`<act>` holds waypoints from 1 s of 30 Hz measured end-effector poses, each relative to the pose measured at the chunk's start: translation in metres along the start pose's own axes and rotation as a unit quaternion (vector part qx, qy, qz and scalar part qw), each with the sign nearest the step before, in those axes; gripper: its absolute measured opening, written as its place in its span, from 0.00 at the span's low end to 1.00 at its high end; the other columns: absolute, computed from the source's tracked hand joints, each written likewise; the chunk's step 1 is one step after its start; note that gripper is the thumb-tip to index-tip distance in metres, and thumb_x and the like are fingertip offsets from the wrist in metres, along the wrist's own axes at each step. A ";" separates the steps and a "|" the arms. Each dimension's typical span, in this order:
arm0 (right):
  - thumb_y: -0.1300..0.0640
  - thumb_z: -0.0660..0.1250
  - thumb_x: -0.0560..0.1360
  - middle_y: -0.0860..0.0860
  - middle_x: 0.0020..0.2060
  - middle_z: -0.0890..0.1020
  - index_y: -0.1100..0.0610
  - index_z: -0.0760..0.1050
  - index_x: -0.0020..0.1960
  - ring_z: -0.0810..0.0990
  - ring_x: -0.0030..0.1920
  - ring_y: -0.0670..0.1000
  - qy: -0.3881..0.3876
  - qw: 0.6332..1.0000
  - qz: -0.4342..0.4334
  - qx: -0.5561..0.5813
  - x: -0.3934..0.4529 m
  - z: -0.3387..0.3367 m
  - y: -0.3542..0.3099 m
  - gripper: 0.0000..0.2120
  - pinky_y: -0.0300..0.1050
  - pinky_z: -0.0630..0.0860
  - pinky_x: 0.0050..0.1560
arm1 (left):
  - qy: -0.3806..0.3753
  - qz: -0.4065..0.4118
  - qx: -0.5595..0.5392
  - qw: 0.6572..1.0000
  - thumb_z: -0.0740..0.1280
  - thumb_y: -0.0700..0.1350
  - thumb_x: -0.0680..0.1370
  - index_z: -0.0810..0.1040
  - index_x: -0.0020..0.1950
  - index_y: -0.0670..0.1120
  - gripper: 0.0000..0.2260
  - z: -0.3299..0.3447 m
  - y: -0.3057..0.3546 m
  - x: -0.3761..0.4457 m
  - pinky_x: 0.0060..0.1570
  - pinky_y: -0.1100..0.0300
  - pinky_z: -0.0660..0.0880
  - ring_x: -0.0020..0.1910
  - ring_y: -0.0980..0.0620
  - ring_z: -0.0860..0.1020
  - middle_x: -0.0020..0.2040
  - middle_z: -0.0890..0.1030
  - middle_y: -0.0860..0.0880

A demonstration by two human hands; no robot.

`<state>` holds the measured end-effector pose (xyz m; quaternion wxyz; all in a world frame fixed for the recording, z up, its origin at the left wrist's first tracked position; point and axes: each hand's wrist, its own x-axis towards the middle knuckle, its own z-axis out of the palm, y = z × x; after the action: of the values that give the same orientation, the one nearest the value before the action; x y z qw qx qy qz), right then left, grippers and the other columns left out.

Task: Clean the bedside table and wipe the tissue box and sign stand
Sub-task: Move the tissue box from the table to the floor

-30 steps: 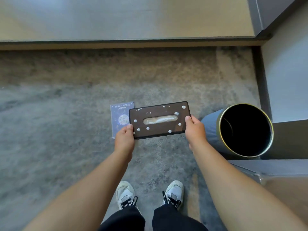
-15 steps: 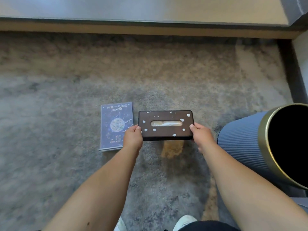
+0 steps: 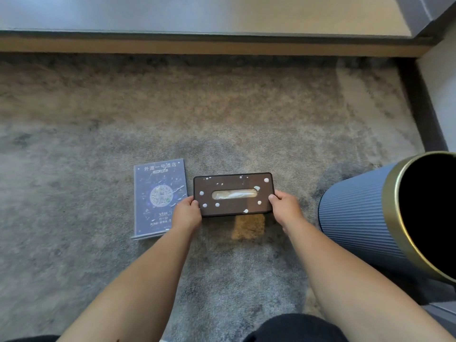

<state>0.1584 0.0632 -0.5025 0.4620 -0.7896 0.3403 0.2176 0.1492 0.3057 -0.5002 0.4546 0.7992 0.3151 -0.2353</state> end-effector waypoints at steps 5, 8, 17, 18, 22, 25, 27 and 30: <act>0.51 0.53 0.81 0.57 0.65 0.75 0.59 0.71 0.67 0.72 0.64 0.58 0.025 0.978 -0.063 -0.199 -0.034 -0.026 -0.034 0.20 0.50 0.69 0.61 | 0.026 0.059 0.179 0.982 0.51 0.44 0.82 0.73 0.49 0.39 0.13 -0.020 0.041 -0.022 0.41 0.51 0.69 0.45 0.40 0.74 0.50 0.79 0.37; 0.50 0.53 0.81 0.56 0.65 0.75 0.59 0.71 0.67 0.72 0.65 0.57 0.042 0.966 -0.110 -0.231 -0.082 -0.059 -0.064 0.20 0.49 0.69 0.60 | 0.031 0.137 0.263 0.954 0.53 0.46 0.81 0.71 0.46 0.42 0.12 -0.039 0.085 -0.060 0.38 0.52 0.69 0.42 0.41 0.75 0.48 0.79 0.39; 0.52 0.53 0.80 0.54 0.52 0.78 0.58 0.76 0.55 0.72 0.55 0.57 0.122 0.919 -0.198 -0.318 -0.276 -0.213 -0.138 0.16 0.52 0.71 0.57 | -0.048 0.372 0.385 0.843 0.59 0.49 0.79 0.76 0.57 0.41 0.14 -0.075 0.232 -0.260 0.45 0.52 0.71 0.52 0.40 0.75 0.53 0.79 0.41; 0.52 0.53 0.80 0.54 0.52 0.78 0.58 0.76 0.55 0.73 0.56 0.57 0.128 0.914 -0.211 -0.322 -0.295 -0.226 -0.139 0.16 0.52 0.70 0.58 | -0.055 0.394 0.391 0.830 0.59 0.48 0.79 0.76 0.56 0.41 0.14 -0.077 0.242 -0.279 0.45 0.51 0.72 0.52 0.40 0.75 0.52 0.79 0.41; 0.54 0.57 0.79 0.55 0.53 0.80 0.59 0.77 0.56 0.74 0.56 0.57 0.185 0.907 -0.211 -0.315 -0.369 -0.287 -0.122 0.14 0.51 0.71 0.58 | -0.119 0.484 0.421 0.758 0.59 0.46 0.79 0.76 0.53 0.41 0.11 -0.065 0.279 -0.359 0.45 0.49 0.73 0.50 0.38 0.76 0.49 0.80 0.40; 0.57 0.62 0.76 0.55 0.49 0.81 0.61 0.79 0.53 0.76 0.53 0.58 0.256 0.906 -0.180 -0.285 -0.420 -0.322 -0.084 0.11 0.51 0.73 0.55 | -0.165 0.530 0.449 0.700 0.59 0.46 0.79 0.77 0.58 0.41 0.13 -0.042 0.288 -0.411 0.50 0.48 0.73 0.54 0.38 0.76 0.53 0.81 0.41; 0.58 0.64 0.75 0.55 0.49 0.82 0.61 0.79 0.53 0.77 0.53 0.58 0.291 0.910 -0.136 -0.262 -0.451 -0.335 -0.050 0.10 0.51 0.74 0.56 | -0.193 0.553 0.471 0.660 0.60 0.45 0.79 0.77 0.58 0.41 0.12 -0.021 0.284 -0.438 0.50 0.47 0.73 0.53 0.38 0.76 0.53 0.81 0.41; 0.59 0.66 0.73 0.54 0.50 0.82 0.60 0.80 0.53 0.78 0.53 0.58 0.328 0.910 -0.082 -0.239 -0.488 -0.345 -0.001 0.10 0.50 0.75 0.56 | -0.225 0.577 0.492 0.612 0.59 0.45 0.79 0.76 0.58 0.41 0.13 0.009 0.272 -0.476 0.50 0.47 0.73 0.54 0.38 0.76 0.54 0.80 0.41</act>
<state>-0.1594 -0.0750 -0.0160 0.1384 -0.9282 0.3449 -0.0174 0.0151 0.0543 -0.0321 0.0914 0.8417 -0.4861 -0.2166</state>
